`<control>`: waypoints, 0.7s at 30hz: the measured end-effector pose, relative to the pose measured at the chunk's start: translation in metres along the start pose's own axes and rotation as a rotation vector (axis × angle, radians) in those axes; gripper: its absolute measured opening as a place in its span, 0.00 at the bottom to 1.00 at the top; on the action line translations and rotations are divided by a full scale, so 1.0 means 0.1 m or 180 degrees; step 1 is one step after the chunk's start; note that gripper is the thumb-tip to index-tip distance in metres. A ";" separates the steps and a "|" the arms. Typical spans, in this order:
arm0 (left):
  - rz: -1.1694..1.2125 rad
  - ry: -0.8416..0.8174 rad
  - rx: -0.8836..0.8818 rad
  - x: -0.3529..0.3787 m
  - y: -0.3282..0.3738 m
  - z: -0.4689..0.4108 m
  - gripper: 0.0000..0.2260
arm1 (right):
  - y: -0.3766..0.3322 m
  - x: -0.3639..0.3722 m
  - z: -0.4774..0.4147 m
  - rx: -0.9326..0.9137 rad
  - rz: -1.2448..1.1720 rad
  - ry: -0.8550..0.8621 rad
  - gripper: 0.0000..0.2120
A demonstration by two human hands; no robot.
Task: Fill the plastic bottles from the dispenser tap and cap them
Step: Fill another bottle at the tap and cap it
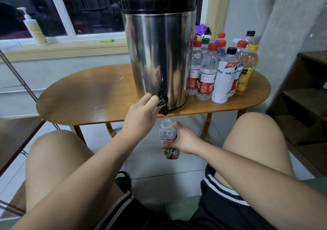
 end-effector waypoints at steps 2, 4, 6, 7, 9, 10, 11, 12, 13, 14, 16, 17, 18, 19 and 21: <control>-0.0001 0.0000 0.0008 0.01 -0.01 0.02 0.08 | 0.00 0.00 0.00 0.0007 0.0016 0.0001 0.40; 0.0009 -0.0005 0.0023 0.02 -0.02 0.04 0.09 | 0.00 0.00 -0.01 0.0017 0.0022 0.0011 0.40; 0.0004 -0.0024 0.0046 0.04 -0.03 0.05 0.09 | -0.01 0.00 0.00 0.0026 0.0016 0.0007 0.40; -0.0005 -0.0050 0.0041 0.04 -0.04 0.05 0.08 | -0.01 0.00 0.00 0.0030 0.0012 0.0005 0.40; -0.0027 -0.0076 0.0017 0.05 -0.04 0.05 0.08 | -0.01 0.00 0.00 0.0034 0.0000 -0.0006 0.40; -0.0029 -0.0074 0.0016 0.05 -0.04 0.05 0.08 | -0.01 0.00 0.00 0.0034 -0.0006 -0.0013 0.40; -0.0025 -0.0077 0.0022 0.05 -0.04 0.05 0.09 | -0.01 0.00 0.00 0.0030 -0.0007 -0.0018 0.39; -0.0021 -0.0078 0.0031 0.05 -0.03 0.05 0.09 | -0.01 0.00 0.00 0.0027 -0.0004 -0.0021 0.39; -0.0023 -0.0075 0.0040 0.05 -0.03 0.05 0.09 | -0.01 0.00 0.00 0.0022 0.0002 -0.0016 0.39; -0.0031 -0.0074 0.0044 0.05 -0.03 0.05 0.09 | -0.01 0.00 0.00 0.0020 0.0006 -0.0006 0.39; -0.0041 -0.0079 0.0037 0.05 -0.04 0.06 0.09 | 0.00 0.00 0.00 0.0021 0.0007 0.0010 0.39; -0.0036 -0.0085 0.0038 0.05 -0.04 0.06 0.09 | 0.00 0.00 0.00 0.0021 0.0005 0.0012 0.40; -0.0028 -0.0086 0.0043 0.05 -0.04 0.06 0.09 | 0.00 0.00 0.00 0.0022 0.0005 0.0011 0.40; -0.0018 -0.0086 0.0051 0.05 -0.04 0.07 0.10 | 0.00 0.00 0.00 0.0021 0.0004 0.0008 0.40; 0.0025 -0.0047 0.0072 0.05 -0.03 0.07 0.14 | 0.00 0.00 0.00 0.0024 -0.0001 0.0002 0.40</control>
Point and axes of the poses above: each hand's wrist, its own z-axis away from the middle knuckle, its own x-axis out of the palm, y = z × x, the point moved 2 cm from there along -z, towards the middle knuckle, and after that the axes turned 6 degrees about y, right-handed, at the moved point
